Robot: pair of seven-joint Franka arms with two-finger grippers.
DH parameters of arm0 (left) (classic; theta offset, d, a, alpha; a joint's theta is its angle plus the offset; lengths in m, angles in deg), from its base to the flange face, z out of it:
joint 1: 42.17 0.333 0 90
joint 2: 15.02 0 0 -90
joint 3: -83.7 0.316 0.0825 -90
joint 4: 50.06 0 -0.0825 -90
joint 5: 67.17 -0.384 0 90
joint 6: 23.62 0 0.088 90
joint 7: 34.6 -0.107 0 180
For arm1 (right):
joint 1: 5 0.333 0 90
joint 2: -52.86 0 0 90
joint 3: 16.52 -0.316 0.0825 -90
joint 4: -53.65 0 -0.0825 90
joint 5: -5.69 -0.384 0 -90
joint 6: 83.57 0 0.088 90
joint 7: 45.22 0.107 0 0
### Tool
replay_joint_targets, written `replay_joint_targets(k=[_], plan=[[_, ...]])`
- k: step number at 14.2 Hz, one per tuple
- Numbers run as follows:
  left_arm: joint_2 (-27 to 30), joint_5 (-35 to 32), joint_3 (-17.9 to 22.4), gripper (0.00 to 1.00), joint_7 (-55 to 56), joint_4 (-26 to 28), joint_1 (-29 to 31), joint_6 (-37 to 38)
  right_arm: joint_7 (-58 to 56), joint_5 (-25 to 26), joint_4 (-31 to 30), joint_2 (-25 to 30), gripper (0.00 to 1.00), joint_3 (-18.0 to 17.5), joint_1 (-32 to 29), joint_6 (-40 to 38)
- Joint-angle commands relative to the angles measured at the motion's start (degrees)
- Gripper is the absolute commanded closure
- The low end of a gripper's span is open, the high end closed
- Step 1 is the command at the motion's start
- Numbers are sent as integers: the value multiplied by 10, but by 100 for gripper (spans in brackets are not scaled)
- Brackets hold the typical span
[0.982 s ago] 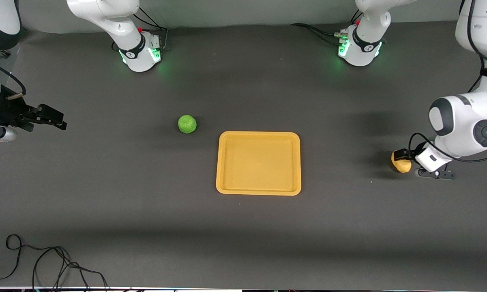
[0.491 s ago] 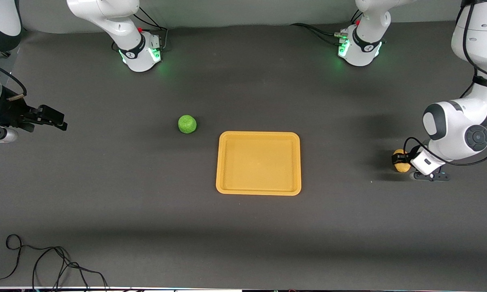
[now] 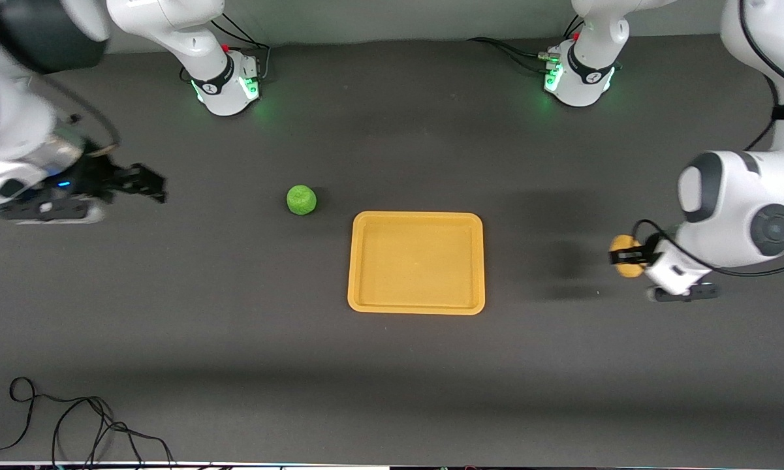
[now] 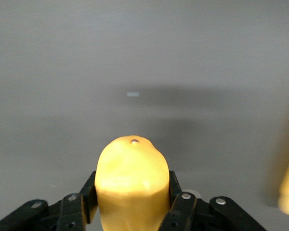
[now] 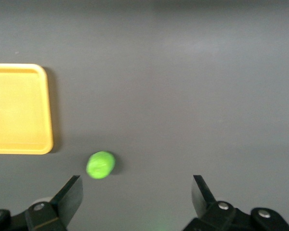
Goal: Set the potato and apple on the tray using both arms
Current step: 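Carry the potato onto the tray while the right gripper reaches the apple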
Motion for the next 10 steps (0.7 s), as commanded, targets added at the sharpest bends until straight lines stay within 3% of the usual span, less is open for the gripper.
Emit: replay_joint_targets(k=[1, 3, 5, 8, 10], plan=[[-15, 41, -25, 88, 77, -35, -51, 5, 116, -3, -28, 23, 0, 6, 79, 9], [-51, 43, -29, 88, 127, -71, -116, 20, 185, -1, -60, 41, 0, 7, 135, 30], [-72, 39, -29, 88, 158, -75, -165, 4, 238, 4, -134, 91, 0, 7, 187, 72], [-127, 24, -26, 88, 201, -82, -226, -41, 248, 6, -246, 173, 0, 6, 198, 117], [-147, 7, -26, 87, 218, -81, -232, -80, 247, 13, -314, 219, 0, 5, 199, 149]])
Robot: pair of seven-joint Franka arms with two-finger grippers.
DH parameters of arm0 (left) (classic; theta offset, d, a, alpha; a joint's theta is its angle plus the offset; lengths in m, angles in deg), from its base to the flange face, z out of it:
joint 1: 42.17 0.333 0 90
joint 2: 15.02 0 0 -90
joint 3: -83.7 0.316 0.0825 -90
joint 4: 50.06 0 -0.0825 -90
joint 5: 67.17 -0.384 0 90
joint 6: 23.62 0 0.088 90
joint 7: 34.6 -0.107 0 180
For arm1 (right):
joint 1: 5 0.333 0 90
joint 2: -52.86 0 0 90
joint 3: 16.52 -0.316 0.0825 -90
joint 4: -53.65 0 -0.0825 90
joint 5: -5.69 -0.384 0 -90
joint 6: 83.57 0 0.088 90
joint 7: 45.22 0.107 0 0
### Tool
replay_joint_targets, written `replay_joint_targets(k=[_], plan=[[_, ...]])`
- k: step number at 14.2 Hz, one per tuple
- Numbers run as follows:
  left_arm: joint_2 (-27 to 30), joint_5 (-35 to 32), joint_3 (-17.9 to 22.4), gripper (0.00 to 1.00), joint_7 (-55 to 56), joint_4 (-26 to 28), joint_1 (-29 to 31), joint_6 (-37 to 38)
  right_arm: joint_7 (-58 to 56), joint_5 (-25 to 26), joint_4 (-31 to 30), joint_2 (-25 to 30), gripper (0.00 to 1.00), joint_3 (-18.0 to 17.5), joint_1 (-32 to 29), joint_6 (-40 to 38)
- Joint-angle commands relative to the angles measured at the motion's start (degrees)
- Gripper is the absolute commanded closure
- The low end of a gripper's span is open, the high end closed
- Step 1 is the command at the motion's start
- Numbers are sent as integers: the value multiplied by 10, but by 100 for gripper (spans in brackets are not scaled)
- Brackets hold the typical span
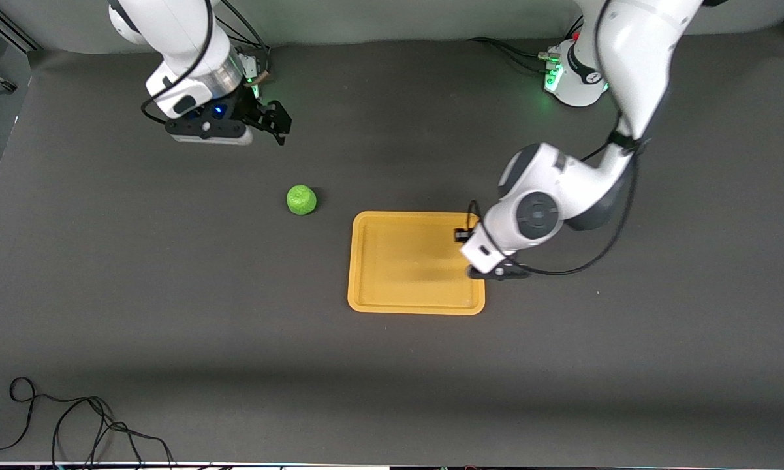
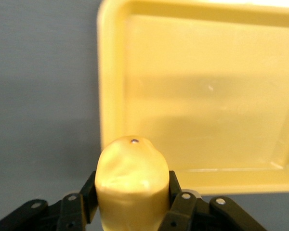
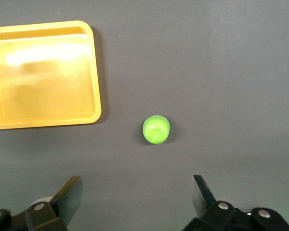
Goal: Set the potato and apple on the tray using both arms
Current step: 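Carry the potato onto the tray while the right gripper reaches the apple, then release the potato on the tray while the right gripper grasps the apple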
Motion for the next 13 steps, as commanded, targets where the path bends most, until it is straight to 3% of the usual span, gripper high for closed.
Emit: replay_joint_targets(k=[1, 4, 7, 9, 11, 13], plan=[[-35, -18, 10, 87, 23, -24, -13, -26, 6, 12, -105, 77, 0, 4, 3, 50], [-65, -46, 11, 88, 25, -24, -13, -72, 0, 29, -129, 62, 0, 3, 4, 88], [-70, -46, 11, 89, 27, -24, -14, -78, 0, 31, -205, 43, 0, 3, 11, 201], [-75, -47, 11, 80, 38, -23, -13, -97, 7, 31, -235, -5, 0, 3, 12, 278], [-79, -47, 12, 63, 39, -24, -12, -98, 9, 30, -246, -55, 0, 3, 30, 336], [-85, -47, 12, 57, 38, -29, -11, -97, 9, 30, -266, -81, 0, 4, 30, 382]])
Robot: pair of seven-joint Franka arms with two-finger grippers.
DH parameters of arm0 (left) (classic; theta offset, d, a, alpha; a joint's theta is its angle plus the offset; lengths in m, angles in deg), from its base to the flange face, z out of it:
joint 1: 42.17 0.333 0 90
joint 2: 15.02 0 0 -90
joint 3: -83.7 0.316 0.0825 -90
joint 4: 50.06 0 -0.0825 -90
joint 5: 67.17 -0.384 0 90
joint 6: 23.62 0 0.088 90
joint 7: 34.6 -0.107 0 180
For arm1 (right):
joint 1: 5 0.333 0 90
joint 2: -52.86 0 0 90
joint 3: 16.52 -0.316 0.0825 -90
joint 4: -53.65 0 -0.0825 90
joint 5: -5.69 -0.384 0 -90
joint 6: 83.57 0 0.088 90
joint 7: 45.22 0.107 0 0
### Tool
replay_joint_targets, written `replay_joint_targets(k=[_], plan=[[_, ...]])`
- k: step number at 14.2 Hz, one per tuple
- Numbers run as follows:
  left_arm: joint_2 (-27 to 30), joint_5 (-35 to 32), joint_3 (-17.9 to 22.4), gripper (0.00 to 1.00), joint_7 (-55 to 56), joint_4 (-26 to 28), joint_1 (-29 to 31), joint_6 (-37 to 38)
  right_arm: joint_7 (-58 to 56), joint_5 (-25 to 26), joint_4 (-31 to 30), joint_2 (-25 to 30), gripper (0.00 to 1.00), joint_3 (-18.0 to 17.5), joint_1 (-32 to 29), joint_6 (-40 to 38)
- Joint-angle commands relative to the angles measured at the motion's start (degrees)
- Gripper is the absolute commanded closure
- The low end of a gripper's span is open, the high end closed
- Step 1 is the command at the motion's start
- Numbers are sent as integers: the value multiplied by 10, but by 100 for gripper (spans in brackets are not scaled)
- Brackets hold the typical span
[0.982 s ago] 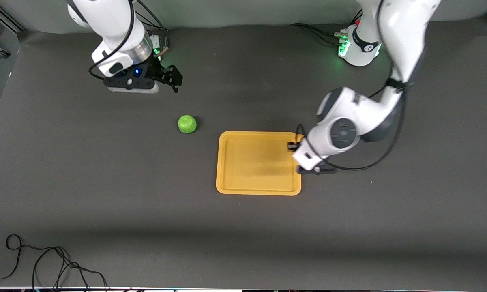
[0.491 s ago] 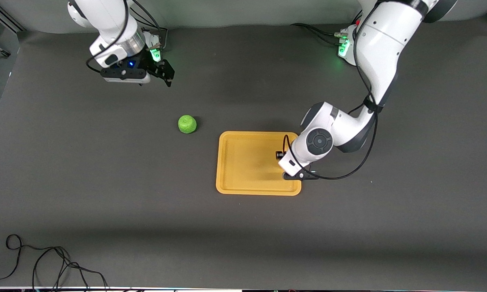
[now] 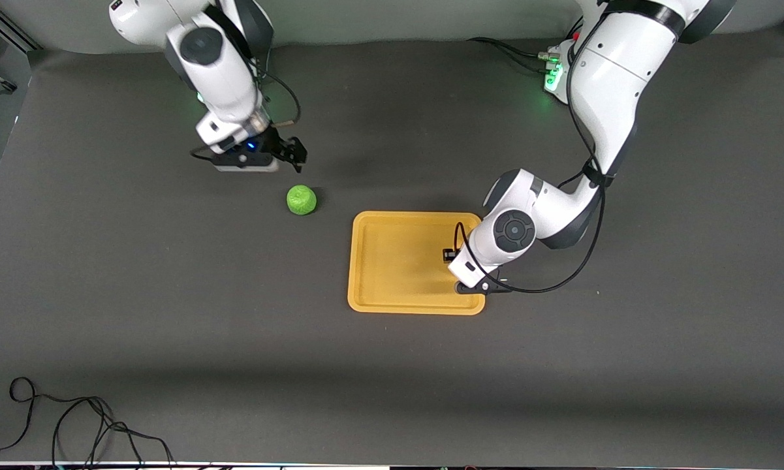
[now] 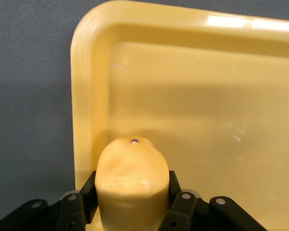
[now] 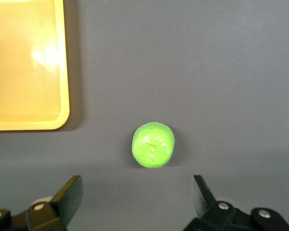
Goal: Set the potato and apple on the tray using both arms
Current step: 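Release the potato on the tray while the right gripper grasps the apple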
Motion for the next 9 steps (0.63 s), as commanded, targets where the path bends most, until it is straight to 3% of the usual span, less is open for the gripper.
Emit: replay_joint_targets(k=[1, 2, 5, 7, 9], plan=[[-13, -12, 3, 50, 18, -17, -3, 3, 10, 13, -18, -42, 0, 4, 9, 59], [-11, -12, 3, 38, 19, -17, -4, 5, 10, 13, -23, -55, 0, 4, 9, 75], [-11, -12, 3, 26, 21, -19, -4, 6, 10, 13, -37, -94, 0, 7, 9, 122], [-10, -12, 3, 11, 22, -23, -4, 8, 9, 13, -39, -130, 0, 9, 8, 161], [-7, -11, 3, 5, 23, -24, -5, 10, 8, 13, -39, -171, 0, 9, 7, 202]])
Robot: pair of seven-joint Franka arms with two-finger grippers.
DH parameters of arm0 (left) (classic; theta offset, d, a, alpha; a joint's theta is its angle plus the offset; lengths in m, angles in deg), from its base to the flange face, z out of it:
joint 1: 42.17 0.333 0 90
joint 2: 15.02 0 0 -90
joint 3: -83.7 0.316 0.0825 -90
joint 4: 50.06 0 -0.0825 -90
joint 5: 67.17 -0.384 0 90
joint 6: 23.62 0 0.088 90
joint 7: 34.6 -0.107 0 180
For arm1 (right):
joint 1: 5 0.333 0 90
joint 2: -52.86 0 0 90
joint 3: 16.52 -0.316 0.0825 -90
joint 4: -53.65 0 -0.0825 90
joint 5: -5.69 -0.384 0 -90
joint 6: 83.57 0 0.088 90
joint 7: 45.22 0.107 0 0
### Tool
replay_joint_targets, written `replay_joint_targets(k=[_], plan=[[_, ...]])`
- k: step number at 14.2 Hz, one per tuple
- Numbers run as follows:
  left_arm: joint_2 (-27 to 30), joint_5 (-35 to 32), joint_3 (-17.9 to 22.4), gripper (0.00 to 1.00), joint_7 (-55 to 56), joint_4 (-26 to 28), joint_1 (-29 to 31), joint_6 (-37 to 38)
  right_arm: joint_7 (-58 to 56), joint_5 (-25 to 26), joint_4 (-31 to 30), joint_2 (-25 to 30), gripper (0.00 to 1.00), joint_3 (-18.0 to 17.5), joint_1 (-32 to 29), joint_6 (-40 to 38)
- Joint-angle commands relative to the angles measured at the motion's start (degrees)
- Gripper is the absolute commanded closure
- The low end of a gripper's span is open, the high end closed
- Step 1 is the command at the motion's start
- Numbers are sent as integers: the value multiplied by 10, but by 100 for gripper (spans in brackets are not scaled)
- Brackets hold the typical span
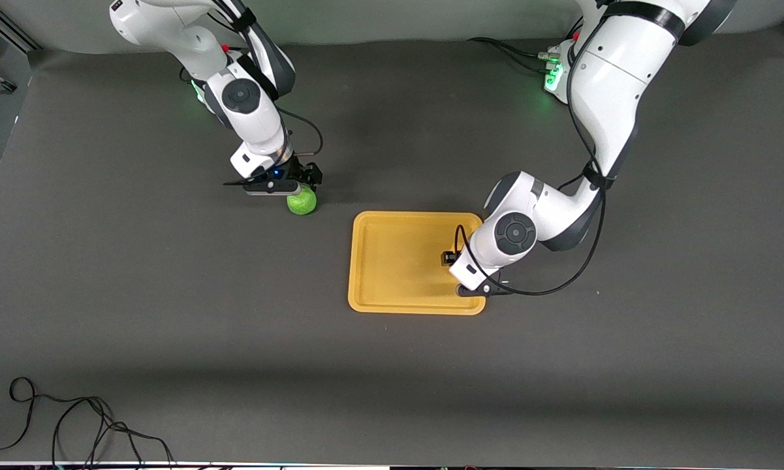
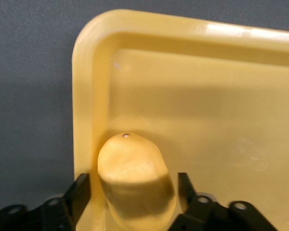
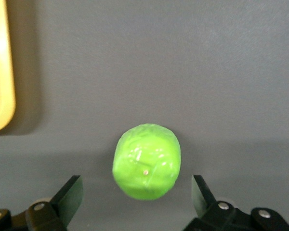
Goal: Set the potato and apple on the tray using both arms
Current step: 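Release the potato on the tray while the right gripper grasps the apple, then carry the green apple over the tray with the right gripper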
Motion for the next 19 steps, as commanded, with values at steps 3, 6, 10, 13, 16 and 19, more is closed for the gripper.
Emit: replay_joint_targets(k=[3, 6, 10, 13, 16, 19], plan=[[26, -20, 3, 1, 69, -18, -7, 26, 7, 13, 5, -79, 0, 9, -1, 74], [90, -35, 3, 1, 67, -29, 12, 128, 7, 13, 10, -91, 13, 13, -1, 76], [178, -101, 11, 1, -23, -40, 68, 234, 1, 13, 24, -82, 47, 14, -1, 57], [242, -75, 11, 0, -124, -38, 136, 272, -4, 14, 69, -44, 47, 22, -1, -40], [287, -7, 12, 1, -239, -58, 215, 281, -8, 14, 126, 21, 47, 35, -1, -185], [324, -10, 15, 1, -310, -41, 236, 325, -28, 13, 255, 33, 47, 48, -1, -373]])
